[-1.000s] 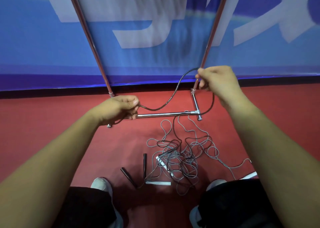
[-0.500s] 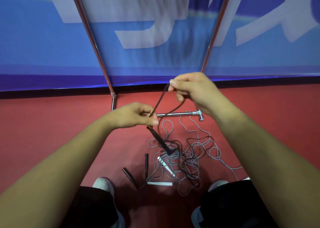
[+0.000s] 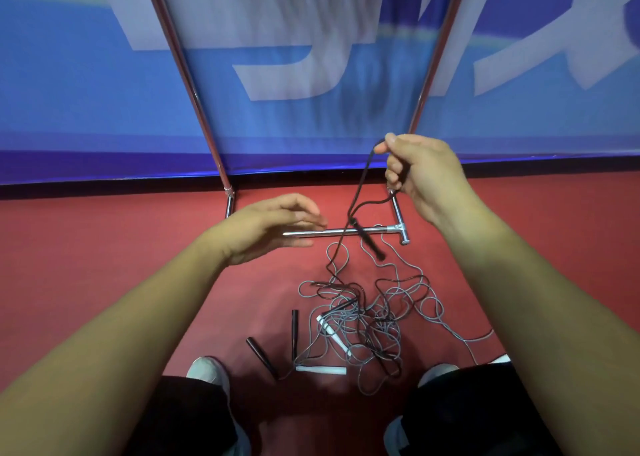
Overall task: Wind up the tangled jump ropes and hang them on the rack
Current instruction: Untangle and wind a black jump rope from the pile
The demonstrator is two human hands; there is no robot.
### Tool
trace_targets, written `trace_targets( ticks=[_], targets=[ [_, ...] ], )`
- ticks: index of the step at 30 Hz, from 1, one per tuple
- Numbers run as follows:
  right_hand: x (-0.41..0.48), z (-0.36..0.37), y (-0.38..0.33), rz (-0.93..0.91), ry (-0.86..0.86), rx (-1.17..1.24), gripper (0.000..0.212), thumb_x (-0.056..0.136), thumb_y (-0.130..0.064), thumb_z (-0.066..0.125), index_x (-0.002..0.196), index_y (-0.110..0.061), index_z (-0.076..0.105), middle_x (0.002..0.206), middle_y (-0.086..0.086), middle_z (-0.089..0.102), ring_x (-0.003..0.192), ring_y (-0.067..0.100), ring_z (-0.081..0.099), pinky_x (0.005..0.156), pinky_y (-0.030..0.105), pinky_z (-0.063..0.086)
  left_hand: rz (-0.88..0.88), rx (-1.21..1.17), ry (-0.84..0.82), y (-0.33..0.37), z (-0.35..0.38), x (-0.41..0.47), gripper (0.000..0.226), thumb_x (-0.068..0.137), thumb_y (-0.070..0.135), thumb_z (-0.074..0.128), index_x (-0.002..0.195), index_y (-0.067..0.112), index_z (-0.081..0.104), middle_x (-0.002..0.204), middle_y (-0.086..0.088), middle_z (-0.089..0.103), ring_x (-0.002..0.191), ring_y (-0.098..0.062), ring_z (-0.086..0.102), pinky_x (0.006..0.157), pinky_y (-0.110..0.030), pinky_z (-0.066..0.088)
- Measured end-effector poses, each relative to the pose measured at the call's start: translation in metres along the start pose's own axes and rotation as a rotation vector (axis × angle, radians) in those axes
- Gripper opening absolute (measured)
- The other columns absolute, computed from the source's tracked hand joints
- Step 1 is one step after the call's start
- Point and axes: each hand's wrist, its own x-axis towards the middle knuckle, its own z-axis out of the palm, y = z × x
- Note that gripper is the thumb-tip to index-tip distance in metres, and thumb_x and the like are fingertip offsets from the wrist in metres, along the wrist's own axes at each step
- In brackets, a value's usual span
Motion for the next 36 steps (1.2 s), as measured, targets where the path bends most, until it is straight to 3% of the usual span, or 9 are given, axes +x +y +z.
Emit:
trace_targets(
  ticks=[7,10,12,16,20,25,27,33,36],
  targets=[
    [-0.014,0.013,-0.007,0.002,-0.381,-0.508,0.018,0.098,-0.017,0.060,0.094,-0.006,0.074,0.051,0.002,0.053,0.046,0.017,0.036,0.048,0.027,0.029,0.233,0.475,0.335,0.006,0.016,0.017,0.087,0.074,0.038,0.081,0.148,0.040,0.036,0.151,0.010,0.042,0.137,0.003,0.040,0.108,-0.024,0.040],
    [-0.018,0.014,-0.010,-0.021,-0.474,-0.531,0.018,0.098,-0.019,0.060,0.099,-0.009,0.075,0.059,0.005,0.057,0.044,0.016,0.036,0.045,0.024,0.029,0.234,0.562,0.257,0.007,0.019,0.019,0.069,0.082,0.030,0.081,0.137,0.051,0.045,0.158,0.013,0.031,0.143,0.005,0.029,0.116,-0.026,0.030],
    [-0.019,0.015,-0.011,-0.068,-0.477,-0.514,0.019,0.099,-0.019,0.059,0.101,-0.007,0.074,0.063,0.007,0.058,0.043,0.015,0.037,0.042,0.023,0.030,0.191,0.616,0.161,0.004,0.020,0.022,0.036,0.085,0.027,0.079,0.115,0.041,0.065,0.154,0.011,0.040,0.140,0.005,0.035,0.118,-0.030,0.029],
    [-0.014,0.011,-0.010,-0.120,-0.350,-0.472,0.021,0.100,-0.020,0.058,0.098,-0.008,0.074,0.060,0.007,0.056,0.041,0.015,0.037,0.041,0.022,0.030,0.085,0.504,0.084,-0.003,0.014,0.022,0.009,0.094,0.001,0.063,0.096,0.010,0.064,0.129,0.004,0.065,0.117,0.005,0.059,0.103,-0.021,0.045],
    [-0.003,-0.003,-0.010,-0.134,-0.108,-0.435,0.021,0.097,-0.023,0.063,0.086,-0.010,0.075,0.054,0.002,0.046,0.049,0.019,0.036,0.048,0.026,0.031,-0.052,0.475,-0.004,-0.009,-0.003,0.012,0.012,0.099,0.000,0.056,0.094,0.011,0.058,0.106,-0.012,0.073,0.099,-0.019,0.069,0.097,-0.035,0.050],
    [-0.002,-0.004,-0.003,-0.153,-0.005,-0.438,0.024,0.098,-0.021,0.061,0.087,-0.003,0.073,0.051,0.000,0.043,0.046,0.014,0.038,0.046,0.024,0.037,-0.020,0.416,-0.029,-0.005,-0.012,0.003,0.024,0.099,-0.008,0.049,0.099,0.015,0.043,0.100,-0.019,0.072,0.100,-0.014,0.068,0.086,-0.019,0.050],
    [0.000,-0.005,-0.004,-0.165,0.036,-0.409,0.024,0.099,-0.020,0.059,0.088,-0.002,0.072,0.052,0.002,0.043,0.043,0.012,0.038,0.045,0.022,0.036,-0.026,0.284,-0.004,-0.007,-0.011,0.005,0.025,0.099,-0.011,0.047,0.106,0.013,0.044,0.086,-0.015,0.070,0.097,-0.027,0.071,0.092,-0.032,0.053],
    [0.003,-0.006,-0.002,-0.179,0.126,-0.297,0.024,0.100,-0.020,0.057,0.084,-0.008,0.069,0.052,0.005,0.039,0.041,0.012,0.036,0.043,0.021,0.034,-0.162,0.162,0.064,-0.005,0.001,0.004,0.030,0.094,0.038,0.049,0.108,0.014,0.062,0.076,-0.008,0.067,0.084,-0.029,0.073,0.079,-0.035,0.054],
    [0.006,-0.009,0.001,-0.164,0.143,-0.246,0.025,0.100,-0.021,0.057,0.081,-0.011,0.067,0.055,0.004,0.037,0.045,0.014,0.035,0.042,0.020,0.034,-0.156,-0.112,0.087,-0.003,0.003,0.005,0.034,0.095,0.041,0.045,0.108,0.013,0.059,0.063,-0.004,0.047,0.057,-0.020,0.058,0.064,-0.033,0.051]
  ],
)
